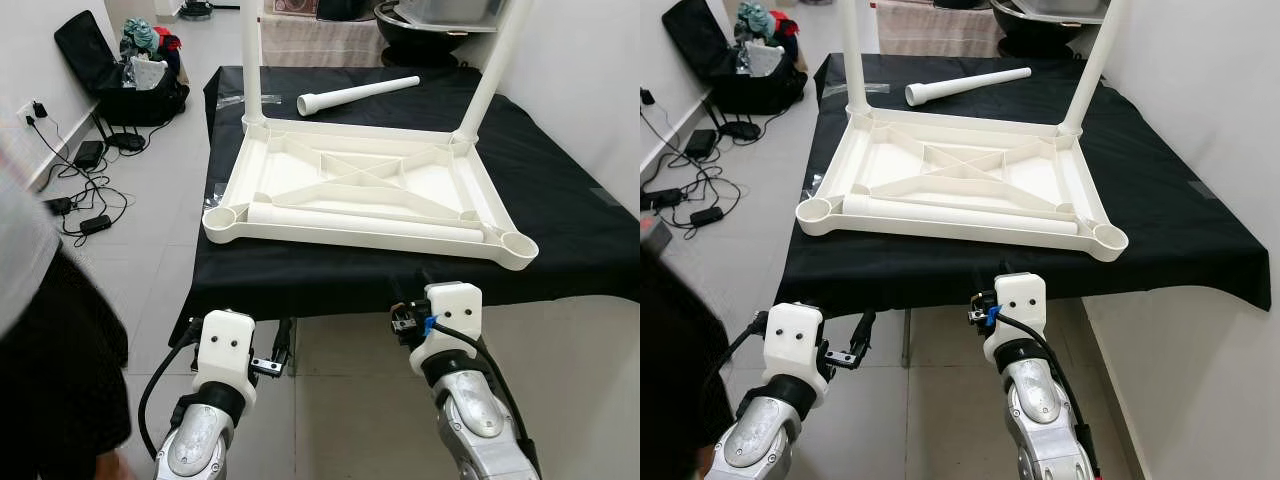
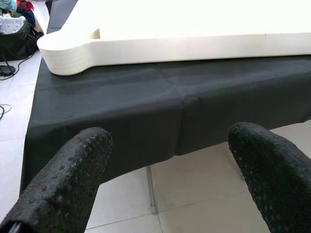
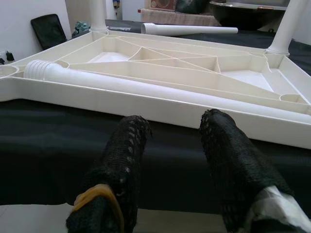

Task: Building children table

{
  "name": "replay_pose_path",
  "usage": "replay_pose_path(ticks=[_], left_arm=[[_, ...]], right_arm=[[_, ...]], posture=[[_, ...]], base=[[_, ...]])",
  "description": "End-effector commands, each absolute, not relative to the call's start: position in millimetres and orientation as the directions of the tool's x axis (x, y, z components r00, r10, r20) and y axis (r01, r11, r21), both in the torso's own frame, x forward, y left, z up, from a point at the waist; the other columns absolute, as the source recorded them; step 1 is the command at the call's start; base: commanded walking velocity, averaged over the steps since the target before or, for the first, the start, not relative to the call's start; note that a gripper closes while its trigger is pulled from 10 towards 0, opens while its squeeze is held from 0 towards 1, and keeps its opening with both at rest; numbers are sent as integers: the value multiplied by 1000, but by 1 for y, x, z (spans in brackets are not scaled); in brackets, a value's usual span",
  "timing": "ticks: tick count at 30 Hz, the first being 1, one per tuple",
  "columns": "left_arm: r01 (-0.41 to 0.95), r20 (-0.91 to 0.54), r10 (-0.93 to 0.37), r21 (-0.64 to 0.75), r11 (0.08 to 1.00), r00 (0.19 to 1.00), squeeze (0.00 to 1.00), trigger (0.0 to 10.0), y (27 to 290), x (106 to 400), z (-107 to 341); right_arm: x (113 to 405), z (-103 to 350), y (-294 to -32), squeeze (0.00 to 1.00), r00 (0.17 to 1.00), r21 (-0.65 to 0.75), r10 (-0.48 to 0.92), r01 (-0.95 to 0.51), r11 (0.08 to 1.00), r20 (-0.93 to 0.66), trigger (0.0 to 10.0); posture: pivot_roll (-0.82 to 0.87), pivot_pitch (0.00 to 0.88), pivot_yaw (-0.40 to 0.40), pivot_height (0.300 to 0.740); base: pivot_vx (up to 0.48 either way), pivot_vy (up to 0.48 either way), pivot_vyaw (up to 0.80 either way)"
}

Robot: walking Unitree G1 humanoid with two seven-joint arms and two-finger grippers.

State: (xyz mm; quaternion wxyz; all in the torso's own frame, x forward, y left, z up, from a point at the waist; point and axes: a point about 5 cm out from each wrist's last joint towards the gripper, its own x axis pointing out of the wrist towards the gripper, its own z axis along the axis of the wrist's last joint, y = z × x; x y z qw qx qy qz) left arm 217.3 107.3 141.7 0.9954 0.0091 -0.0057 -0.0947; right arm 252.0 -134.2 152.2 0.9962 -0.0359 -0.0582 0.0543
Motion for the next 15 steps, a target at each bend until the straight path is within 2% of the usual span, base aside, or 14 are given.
replay_pose_path(ticks=[1,4,13,15], left_arm=[[191,-18,-191,9,982,981,0,10000,106,216,136],[192,-19,-191,9,981,981,0,10000,106,216,135],[188,-26,-188,4,982,982,0,10000,107,217,133],[184,-30,-184,-1,983,983,0,10000,108,217,132]], right_arm=[[251,145,-135,0,991,-83,107,-101,991,80,10000],[251,144,-135,0,992,-78,105,-99,992,75,10000],[252,140,-134,0,992,-83,112,-107,991,59,10000],[253,139,-134,0,992,-84,111,-105,991,60,10000]], posture=[[59,132,-93,740],[61,127,-94,740],[64,111,-94,740],[63,107,-91,740]], base=[[0,0,0],[0,0,0],[0,0,-800],[0,0,0]])
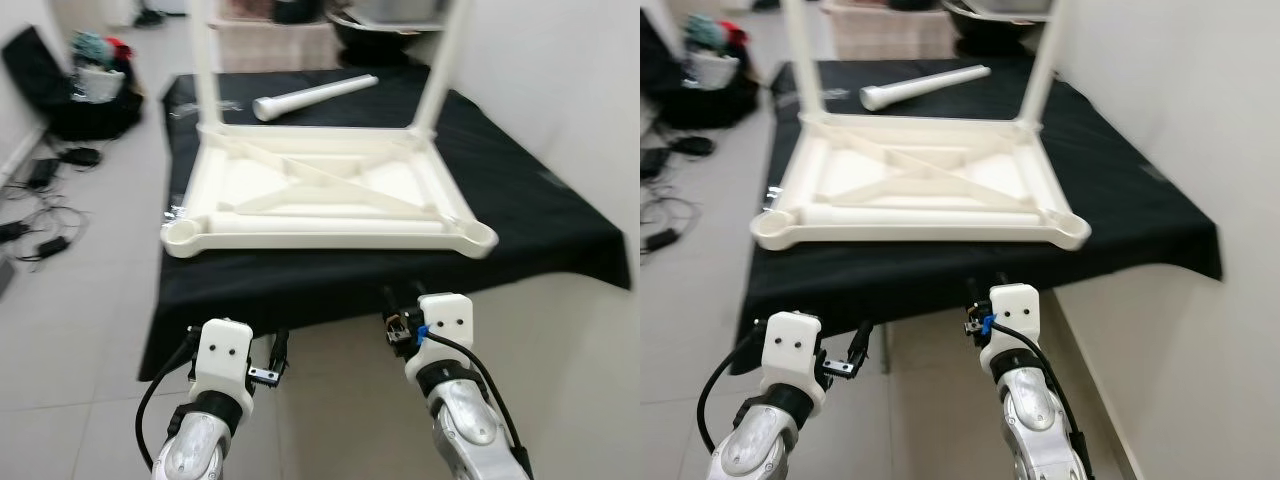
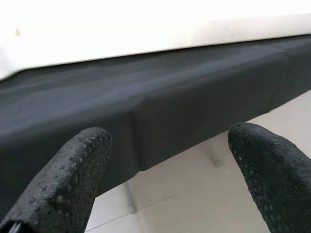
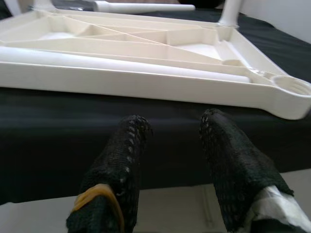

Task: Building children table

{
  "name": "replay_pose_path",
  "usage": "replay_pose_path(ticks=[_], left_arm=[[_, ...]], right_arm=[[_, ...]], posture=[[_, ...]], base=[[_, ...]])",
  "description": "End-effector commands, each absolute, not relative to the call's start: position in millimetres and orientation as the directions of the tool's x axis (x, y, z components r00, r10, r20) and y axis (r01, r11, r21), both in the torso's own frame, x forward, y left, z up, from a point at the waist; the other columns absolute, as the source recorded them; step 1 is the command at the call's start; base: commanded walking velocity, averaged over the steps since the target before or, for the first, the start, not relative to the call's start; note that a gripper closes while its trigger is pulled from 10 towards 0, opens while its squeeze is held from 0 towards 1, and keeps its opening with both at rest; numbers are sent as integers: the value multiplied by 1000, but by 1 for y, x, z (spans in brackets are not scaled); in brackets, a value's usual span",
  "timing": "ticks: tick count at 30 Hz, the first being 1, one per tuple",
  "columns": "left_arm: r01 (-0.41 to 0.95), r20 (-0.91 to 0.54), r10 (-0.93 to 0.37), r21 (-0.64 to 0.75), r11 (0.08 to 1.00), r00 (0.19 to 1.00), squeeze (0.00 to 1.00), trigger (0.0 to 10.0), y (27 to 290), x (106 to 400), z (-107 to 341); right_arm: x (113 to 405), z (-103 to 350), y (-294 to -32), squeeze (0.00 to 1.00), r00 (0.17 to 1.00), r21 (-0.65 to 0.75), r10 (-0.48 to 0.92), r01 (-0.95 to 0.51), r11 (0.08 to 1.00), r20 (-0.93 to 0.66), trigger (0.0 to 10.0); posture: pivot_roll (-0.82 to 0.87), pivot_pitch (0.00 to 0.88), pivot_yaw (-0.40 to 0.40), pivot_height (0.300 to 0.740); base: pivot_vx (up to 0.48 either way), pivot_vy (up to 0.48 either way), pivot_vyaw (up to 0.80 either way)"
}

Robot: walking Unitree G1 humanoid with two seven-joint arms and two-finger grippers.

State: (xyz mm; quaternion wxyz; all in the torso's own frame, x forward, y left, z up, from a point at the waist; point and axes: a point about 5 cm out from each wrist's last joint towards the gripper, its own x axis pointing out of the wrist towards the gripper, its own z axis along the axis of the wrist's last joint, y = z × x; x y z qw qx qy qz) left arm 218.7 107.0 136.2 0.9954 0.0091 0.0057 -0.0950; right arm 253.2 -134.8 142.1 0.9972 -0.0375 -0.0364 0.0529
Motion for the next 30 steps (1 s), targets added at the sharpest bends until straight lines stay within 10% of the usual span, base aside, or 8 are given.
replay_pose_path(ticks=[1,30], left_arm=[[184,-30,-184,-1,983,983,0,10000,108,217,132],[161,-36,-161,-9,987,986,0,10000,112,216,132]], right_arm=[[253,139,-134,0,992,-84,111,-105,991,60,10000],[252,140,-132,0,994,-85,93,-88,992,55,10000]], posture=[[63,107,-91,740],[67,105,-85,740]], base=[[0,0,0],[0,100,-345]])
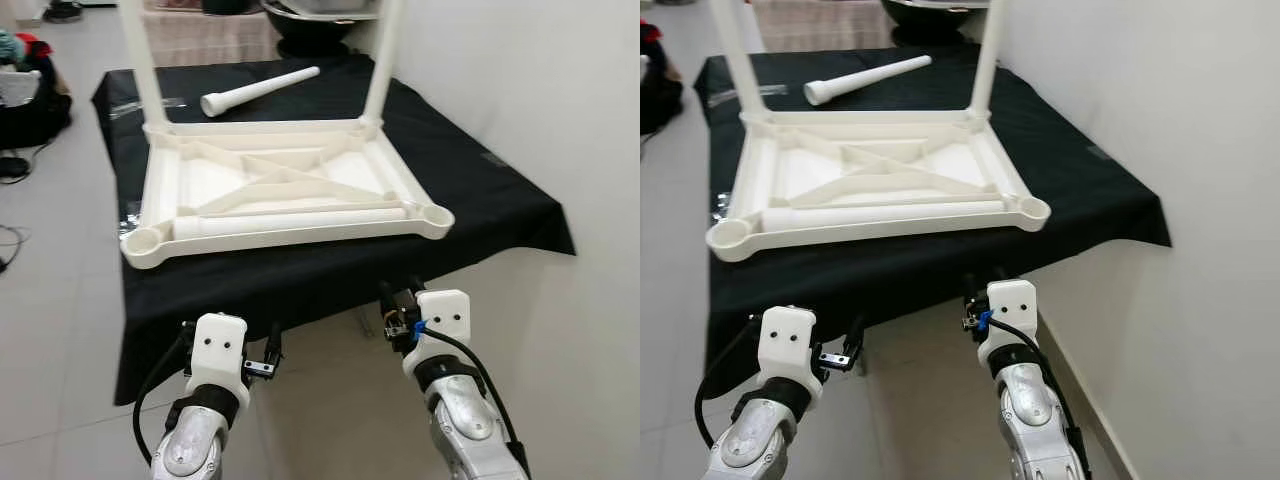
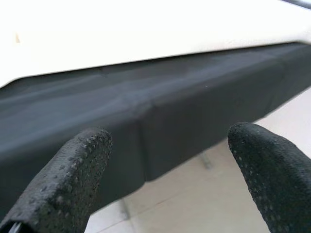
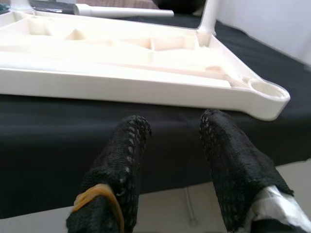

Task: Building children table

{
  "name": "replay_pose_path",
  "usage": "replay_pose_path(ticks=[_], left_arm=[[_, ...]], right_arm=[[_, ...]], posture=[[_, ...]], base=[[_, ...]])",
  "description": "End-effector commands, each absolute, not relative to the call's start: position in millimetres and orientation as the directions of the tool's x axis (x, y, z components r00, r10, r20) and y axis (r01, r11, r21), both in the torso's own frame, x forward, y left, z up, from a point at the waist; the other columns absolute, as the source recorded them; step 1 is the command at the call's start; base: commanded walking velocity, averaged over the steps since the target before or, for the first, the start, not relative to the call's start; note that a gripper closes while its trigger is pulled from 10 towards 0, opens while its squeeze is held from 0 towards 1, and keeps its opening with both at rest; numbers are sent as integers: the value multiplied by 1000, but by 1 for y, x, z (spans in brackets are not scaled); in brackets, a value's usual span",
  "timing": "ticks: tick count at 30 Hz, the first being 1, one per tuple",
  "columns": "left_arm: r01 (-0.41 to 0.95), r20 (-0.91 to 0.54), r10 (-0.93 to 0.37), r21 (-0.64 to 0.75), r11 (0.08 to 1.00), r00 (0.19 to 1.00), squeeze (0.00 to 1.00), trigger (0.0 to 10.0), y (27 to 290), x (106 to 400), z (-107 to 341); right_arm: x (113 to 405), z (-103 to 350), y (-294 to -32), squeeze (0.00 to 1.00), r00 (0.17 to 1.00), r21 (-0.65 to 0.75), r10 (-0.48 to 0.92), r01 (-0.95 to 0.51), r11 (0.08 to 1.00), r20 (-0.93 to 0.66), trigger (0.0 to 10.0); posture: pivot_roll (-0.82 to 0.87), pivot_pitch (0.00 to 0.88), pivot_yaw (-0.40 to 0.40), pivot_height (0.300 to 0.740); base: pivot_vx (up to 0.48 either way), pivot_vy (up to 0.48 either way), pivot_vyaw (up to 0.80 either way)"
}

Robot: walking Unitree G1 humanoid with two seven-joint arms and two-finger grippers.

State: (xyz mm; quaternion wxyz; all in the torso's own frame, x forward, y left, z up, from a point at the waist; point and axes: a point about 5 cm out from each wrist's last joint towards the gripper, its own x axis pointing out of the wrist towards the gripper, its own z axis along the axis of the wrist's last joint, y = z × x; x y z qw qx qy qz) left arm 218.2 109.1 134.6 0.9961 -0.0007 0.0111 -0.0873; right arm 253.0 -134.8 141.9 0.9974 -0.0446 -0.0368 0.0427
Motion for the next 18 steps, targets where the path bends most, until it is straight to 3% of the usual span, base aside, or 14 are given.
replay_pose_path(ticks=[1,14,18], left_arm=[[161,-36,-161,-9,987,986,0,10000,112,216,132],[161,-42,-162,-8,987,986,0,10000,111,216,132],[158,-42,-159,-6,987,986,0,10000,111,217,132]], right_arm=[[252,140,-132,0,994,-85,93,-88,992,55,10000],[252,140,-135,0,995,-80,84,-79,994,58,10000],[252,140,-136,0,995,-81,83,-79,994,54,10000]], posture=[[67,105,-85,740],[65,109,-84,740],[65,109,-85,740]], base=[[0,442,0],[0,446,0],[0,0,-569]])
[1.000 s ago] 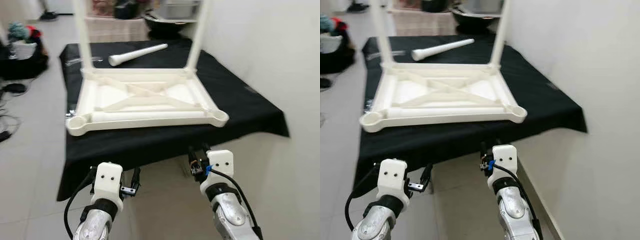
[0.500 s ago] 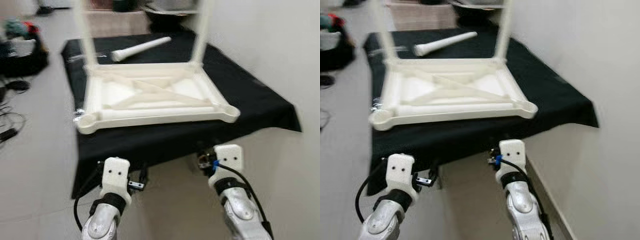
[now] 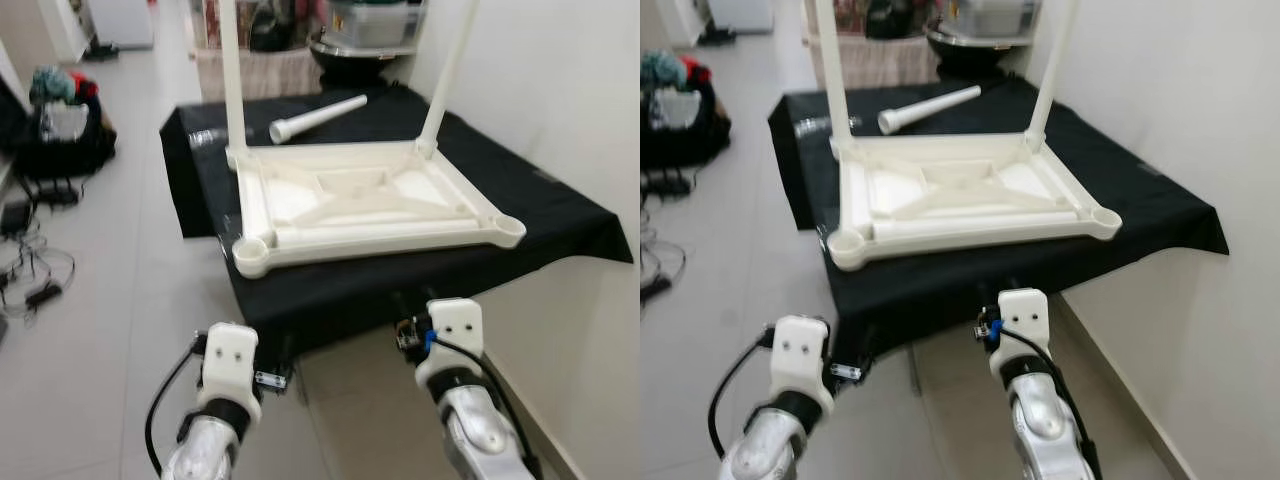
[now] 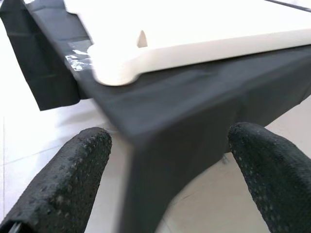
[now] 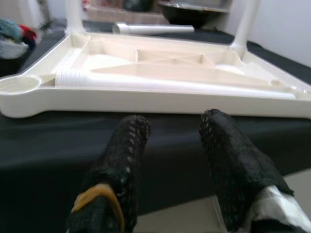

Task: Building children table

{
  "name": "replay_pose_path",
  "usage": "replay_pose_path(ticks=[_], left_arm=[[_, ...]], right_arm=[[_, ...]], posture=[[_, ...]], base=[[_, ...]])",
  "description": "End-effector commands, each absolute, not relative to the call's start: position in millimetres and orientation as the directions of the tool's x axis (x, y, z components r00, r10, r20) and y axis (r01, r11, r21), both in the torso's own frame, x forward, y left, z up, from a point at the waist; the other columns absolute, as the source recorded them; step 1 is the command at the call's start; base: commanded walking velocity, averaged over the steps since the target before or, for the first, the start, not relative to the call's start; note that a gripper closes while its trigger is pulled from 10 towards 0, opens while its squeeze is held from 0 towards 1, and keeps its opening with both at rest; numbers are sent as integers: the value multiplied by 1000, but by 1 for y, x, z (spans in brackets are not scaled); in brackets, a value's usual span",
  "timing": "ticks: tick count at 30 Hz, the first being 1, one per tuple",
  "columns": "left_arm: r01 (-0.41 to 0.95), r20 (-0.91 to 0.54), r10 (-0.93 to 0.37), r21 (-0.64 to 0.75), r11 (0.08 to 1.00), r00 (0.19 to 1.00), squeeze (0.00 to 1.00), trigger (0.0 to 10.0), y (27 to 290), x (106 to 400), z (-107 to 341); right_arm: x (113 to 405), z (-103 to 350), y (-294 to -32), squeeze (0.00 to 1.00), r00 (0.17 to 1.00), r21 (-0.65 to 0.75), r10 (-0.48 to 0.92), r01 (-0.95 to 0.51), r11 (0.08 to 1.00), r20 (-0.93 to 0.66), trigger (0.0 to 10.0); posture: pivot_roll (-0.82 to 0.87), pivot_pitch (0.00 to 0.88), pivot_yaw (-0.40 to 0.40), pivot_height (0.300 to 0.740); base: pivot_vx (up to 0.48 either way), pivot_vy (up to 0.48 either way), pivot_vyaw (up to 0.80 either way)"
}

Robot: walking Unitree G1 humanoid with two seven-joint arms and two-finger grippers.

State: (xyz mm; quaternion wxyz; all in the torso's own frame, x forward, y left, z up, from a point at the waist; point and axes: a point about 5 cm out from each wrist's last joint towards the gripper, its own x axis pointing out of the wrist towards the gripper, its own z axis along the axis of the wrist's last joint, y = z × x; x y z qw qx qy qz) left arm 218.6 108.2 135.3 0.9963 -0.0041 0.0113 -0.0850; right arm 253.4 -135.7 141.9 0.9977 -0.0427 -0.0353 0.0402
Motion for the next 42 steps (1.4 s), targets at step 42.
replay_pose_path(ticks=[42], left_arm=[[167,-30,-167,-18,986,985,0,10000,114,217,132]], right_arm=[[251,144,-126,0,992,-68,100,-94,993,81,10000]], posture=[[72,99,-77,740]], base=[[0,71,-626]])
